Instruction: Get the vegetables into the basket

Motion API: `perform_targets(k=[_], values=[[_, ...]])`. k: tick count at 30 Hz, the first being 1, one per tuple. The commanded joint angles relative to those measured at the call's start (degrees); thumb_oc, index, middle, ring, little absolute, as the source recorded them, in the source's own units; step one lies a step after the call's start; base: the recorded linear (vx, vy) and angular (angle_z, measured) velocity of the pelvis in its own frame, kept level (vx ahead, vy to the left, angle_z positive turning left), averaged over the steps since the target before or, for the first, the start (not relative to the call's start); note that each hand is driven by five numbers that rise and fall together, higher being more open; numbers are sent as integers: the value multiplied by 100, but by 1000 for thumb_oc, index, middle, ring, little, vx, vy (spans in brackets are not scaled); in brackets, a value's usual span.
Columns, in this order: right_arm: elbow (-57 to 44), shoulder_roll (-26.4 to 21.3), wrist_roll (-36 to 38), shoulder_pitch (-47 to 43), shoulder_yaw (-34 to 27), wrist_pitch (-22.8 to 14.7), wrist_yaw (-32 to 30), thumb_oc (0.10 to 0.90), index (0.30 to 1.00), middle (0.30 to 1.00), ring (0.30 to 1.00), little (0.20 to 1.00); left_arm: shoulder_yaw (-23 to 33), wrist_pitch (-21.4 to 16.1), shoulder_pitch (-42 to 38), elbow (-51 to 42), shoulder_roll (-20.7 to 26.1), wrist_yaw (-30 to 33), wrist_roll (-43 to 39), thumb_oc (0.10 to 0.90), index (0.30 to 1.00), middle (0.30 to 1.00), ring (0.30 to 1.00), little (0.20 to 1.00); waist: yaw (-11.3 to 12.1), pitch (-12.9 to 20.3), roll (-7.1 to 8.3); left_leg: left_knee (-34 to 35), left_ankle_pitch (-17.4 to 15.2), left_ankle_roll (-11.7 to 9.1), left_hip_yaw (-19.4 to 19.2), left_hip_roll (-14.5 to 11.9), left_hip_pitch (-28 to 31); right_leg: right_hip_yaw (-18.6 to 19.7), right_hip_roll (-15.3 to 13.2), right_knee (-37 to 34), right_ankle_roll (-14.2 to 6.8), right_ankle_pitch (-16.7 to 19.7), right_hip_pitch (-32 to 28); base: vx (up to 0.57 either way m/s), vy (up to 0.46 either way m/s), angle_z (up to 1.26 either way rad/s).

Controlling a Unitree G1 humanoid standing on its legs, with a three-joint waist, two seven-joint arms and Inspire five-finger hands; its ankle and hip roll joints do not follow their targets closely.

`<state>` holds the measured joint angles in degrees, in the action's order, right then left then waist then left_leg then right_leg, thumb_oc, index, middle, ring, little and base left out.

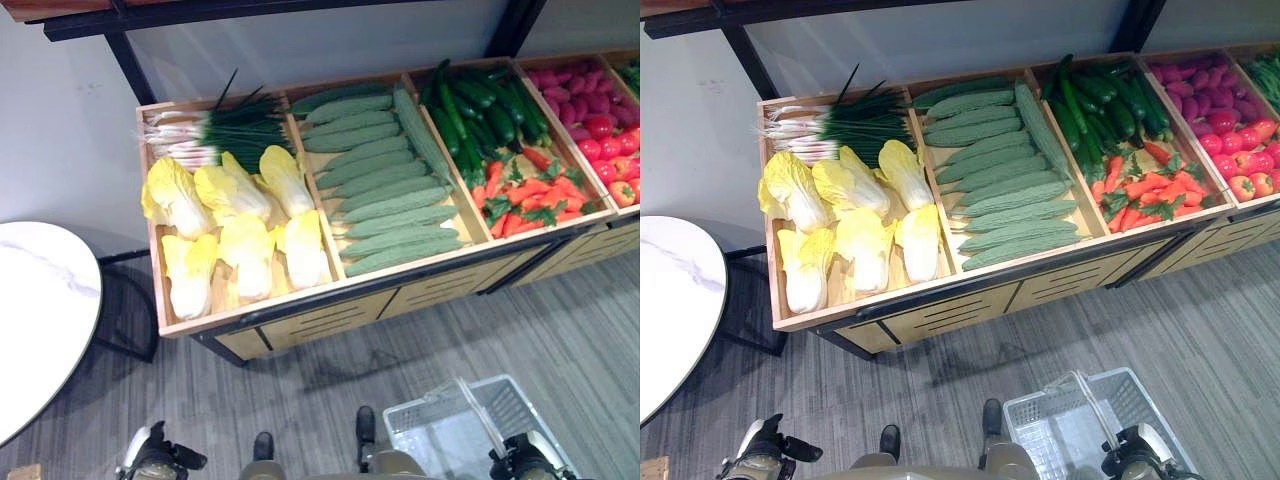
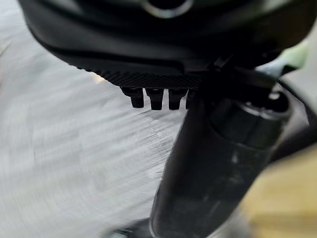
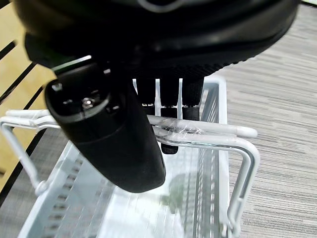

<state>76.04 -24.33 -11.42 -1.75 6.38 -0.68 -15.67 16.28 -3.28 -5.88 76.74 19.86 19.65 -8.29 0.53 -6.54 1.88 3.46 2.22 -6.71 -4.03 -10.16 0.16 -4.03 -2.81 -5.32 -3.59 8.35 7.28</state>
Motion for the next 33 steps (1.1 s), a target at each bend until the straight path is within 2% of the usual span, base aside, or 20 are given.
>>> perform_targets(k=[1,3,5,9,10,12,13,14,15,16,18,19,20,22,28,33], values=[[106,-345,-47,-93,35,0,-388,400,300,300,300,300,212,-406,-409,320,716,1425,-1453,900,1000,1000,1000,1000,-52,51,276,154,217,-46,-2,93,-219,-33,-630,32,-645,-98,-296,26,-27,-11],[59,-352,-87,-61,101,-11,-391,400,300,300,300,300,582,-446,-386,397,959,1682,-1720,900,1000,1000,1000,1000,-67,97,274,154,192,-68,-54,71,-157,-28,-620,32,-648,-131,-334,37,-27,-4],[92,-380,-82,-21,158,-86,-390,400,300,300,300,300,647,-674,-450,143,1263,1991,-1688,900,1000,1000,1000,1000,-75,152,251,154,148,-80,-89,80,-87,-22,-628,32,-655,-159,-382,33,-2,-10],[138,-396,-73,39,193,-136,-403,400,300,300,300,300,757,-898,-493,-328,1559,2306,-1725,900,1000,1000,1000,1000,-41,200,223,154,117,-84,-88,106,-61,-67,-660,32,-683,-166,-416,10,2,-3],[116,-358,-77,111,194,-173,-421,400,300,300,300,300,682,-1097,-433,-1372,1767,2691,-1334,900,1000,1000,1000,1000,-12,211,210,154,114,-79,-65,127,-64,-95,-676,32,-702,-154,-427,0,0,0],[114,-357,-79,121,196,-174,-423,400,300,300,300,300,701,-1056,-394,-1454,1730,2741,-1290,900,1000,1000,1000,1000,-15,217,210,154,112,-79,-63,130,-61,-97,-680,32,-704,-157,-432,-3,5,5],[96,-289,-79,218,155,-222,-448,400,300,300,300,300,674,-1177,-285,-2577,1820,3077,-748,900,1000,1000,1000,1000,30,211,219,154,111,-79,-19,137,-79,-144,-707,32,-717,-150,-436,-3,-6,4],[113,-254,-68,269,126,-246,-453,400,300,300,300,300,713,-1113,-175,-3297,1789,3301,-365,900,1000,1000,1000,1000,54,216,234,154,107,-75,12,148,-90,-174,-715,32,-719,-158,-443,0,0,0],[113,-257,-68,270,130,-246,-453,400,300,300,300,300,721,-1101,-163,-3316,1779,3307,-357,900,1000,1000,1000,1000,49,218,231,154,107,-75,14,149,-90,-176,-716,32,-719,-159,-444,-2,-19,15],[190,-209,-8,345,38,-286,-441,400,300,300,300,300,646,-972,-36,-4401,1553,3403,240,900,1000,1000,1000,1000,97,205,262,154,102,-63,85,166,-125,-234,-739,32,-724,-153,-452,-14,-22,19],[192,-183,34,404,-13,-296,-426,400,300,300,300,300,485,-856,57,-5219,1389,3237,696,900,1000,1000,1000,1000,107,181,287,154,107,-52,133,183,-162,-278,-755,32,-721,-146,-456,-29,-19,17],[219,-200,79,355,0,-257,-411,400,300,300,300,300,186,-914,-4,-5860,1280,2970,987,900,1000,1000,1000,1000,103,160,296,154,108,-40,158,201,-189,-298,-770,32,-716,-131,-454,-29,-5,12],[220,-203,80,352,-2,-256,-410,400,300,300,300,300,187,-907,-3,-5870,1272,2970,993,900,1000,1000,1000,1000,104,157,293,154,108,-39,159,202,-189,-298,-771,32,-716,-131,-455,-29,1,20],[180,-190,72,277,67,-249,-390,400,300,300,300,300,-173,-1011,18,-6346,1159,2599,1120,900,1000,1000,1000,1000,71,139,289,154,102,-35,137,209,-191,-291,-785,32,-717,-114,-447,-18,15,15],[-12,-124,-49,172,187,-248,-365,400,300,300,300,300,-831,-1143,20,-6933,747,1996,1150,900,1000,1000,1000,1000,14,138,291,154,74,-13,49,206,-160,-192,-779,32,-702,-94,-410,-8,5,-9],[-35,-67,-81,162,220,-272,-393,400,300,300,300,300,-1153,-1047,70,-6848,585,1817,1311,900,1000,1000,1000,1000,-5,148,296,154,67,-6,13,205,-142,-155,-769,32,-699,-87,-394,-1,-10,-7]])
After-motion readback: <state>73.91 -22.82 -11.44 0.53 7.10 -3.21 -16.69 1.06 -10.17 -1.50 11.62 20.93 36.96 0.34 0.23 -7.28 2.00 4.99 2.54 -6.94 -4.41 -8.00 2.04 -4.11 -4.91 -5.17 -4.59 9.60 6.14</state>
